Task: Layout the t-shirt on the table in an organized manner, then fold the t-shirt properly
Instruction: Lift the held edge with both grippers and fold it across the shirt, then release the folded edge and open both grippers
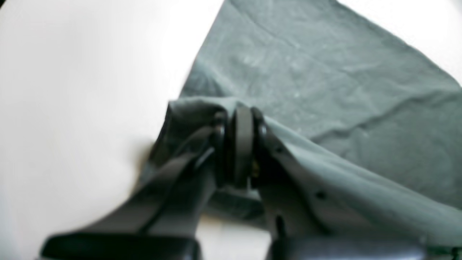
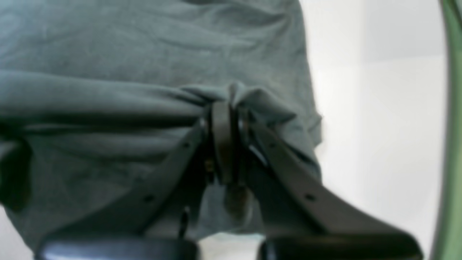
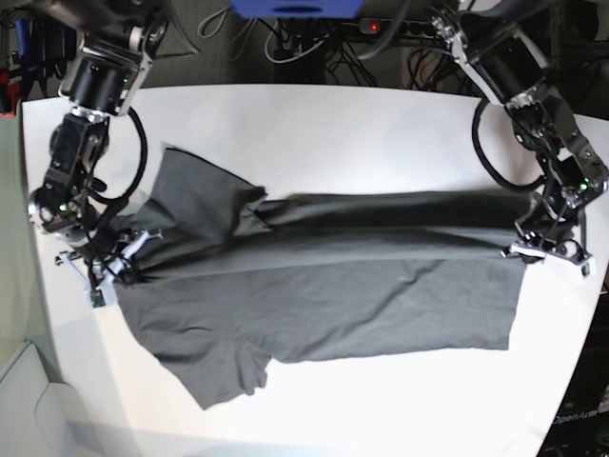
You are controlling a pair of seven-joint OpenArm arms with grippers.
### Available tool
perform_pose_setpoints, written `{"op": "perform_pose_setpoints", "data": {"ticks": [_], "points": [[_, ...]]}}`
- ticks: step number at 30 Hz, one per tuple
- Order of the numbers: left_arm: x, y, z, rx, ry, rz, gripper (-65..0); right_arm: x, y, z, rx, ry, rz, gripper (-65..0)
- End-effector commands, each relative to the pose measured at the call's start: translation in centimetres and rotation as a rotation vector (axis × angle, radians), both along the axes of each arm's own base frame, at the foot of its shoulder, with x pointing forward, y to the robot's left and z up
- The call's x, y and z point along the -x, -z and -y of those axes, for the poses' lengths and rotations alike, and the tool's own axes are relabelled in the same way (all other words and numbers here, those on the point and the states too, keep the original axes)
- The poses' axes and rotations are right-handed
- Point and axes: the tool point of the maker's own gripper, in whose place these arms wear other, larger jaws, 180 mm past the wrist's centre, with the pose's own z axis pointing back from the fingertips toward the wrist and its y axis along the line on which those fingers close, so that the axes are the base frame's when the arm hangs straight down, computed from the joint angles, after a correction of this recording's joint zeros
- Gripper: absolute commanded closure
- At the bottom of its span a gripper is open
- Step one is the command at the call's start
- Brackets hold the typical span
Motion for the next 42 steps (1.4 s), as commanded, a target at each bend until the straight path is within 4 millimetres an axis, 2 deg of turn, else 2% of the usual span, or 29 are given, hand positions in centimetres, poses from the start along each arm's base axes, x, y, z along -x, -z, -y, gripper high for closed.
{"op": "perform_pose_setpoints", "data": {"ticks": [1, 4, 12, 15, 20, 23, 27, 31, 35, 38, 42], "points": [[-1.3, -2.3, -0.9, -0.028, -0.005, 0.071, -1.5, -1.5, -2.1, 0.3, -0.008, 0.005, 0.075, 0.0], [-1.5, -2.0, -1.2, -0.024, -0.006, 0.061, -9.3, -1.6, -1.8, 0.3, -0.018, 0.005, 0.074, 0.0], [-1.8, -2.2, -1.9, -0.030, -0.011, 0.060, -42.1, -1.7, -1.9, 0.2, -0.018, 0.005, 0.074, -0.4], [-1.7, -2.4, -1.9, -0.033, -0.011, 0.066, -49.3, -1.6, -1.8, 0.3, -0.015, 0.006, 0.066, -10.6], [-1.6, -2.3, -1.8, -0.026, -0.008, 0.060, -50.4, -1.7, -2.4, 0.5, -0.005, 0.006, 0.081, -35.9], [-0.7, -2.6, -2.0, -0.054, -0.008, 0.064, -50.7, -1.6, -4.5, 0.9, 0.034, 0.010, 0.136, -44.1], [0.9, -3.5, -2.0, -0.104, -0.006, 0.072, -50.7, 1.7, -4.9, 1.0, 0.118, 0.009, 0.102, -45.6], [2.7, -2.7, -2.1, -0.129, -0.002, 0.040, -50.8, 5.1, -2.8, -0.9, 0.107, 0.016, 0.004, -45.6], [4.4, -1.3, -2.3, -0.135, -0.003, 0.000, -50.8, 8.7, 0.3, -2.7, 0.068, 0.016, -0.099, -45.6], [5.5, -1.1, -3.7, -0.131, -0.050, -0.005, -50.8, 10.2, 1.8, -3.5, 0.046, 0.014, -0.144, -45.6], [6.3, -1.0, -4.5, -0.118, -0.093, -0.001, -50.8, 11.4, 2.7, -3.7, 0.044, 0.012, -0.175, -45.6]]}}
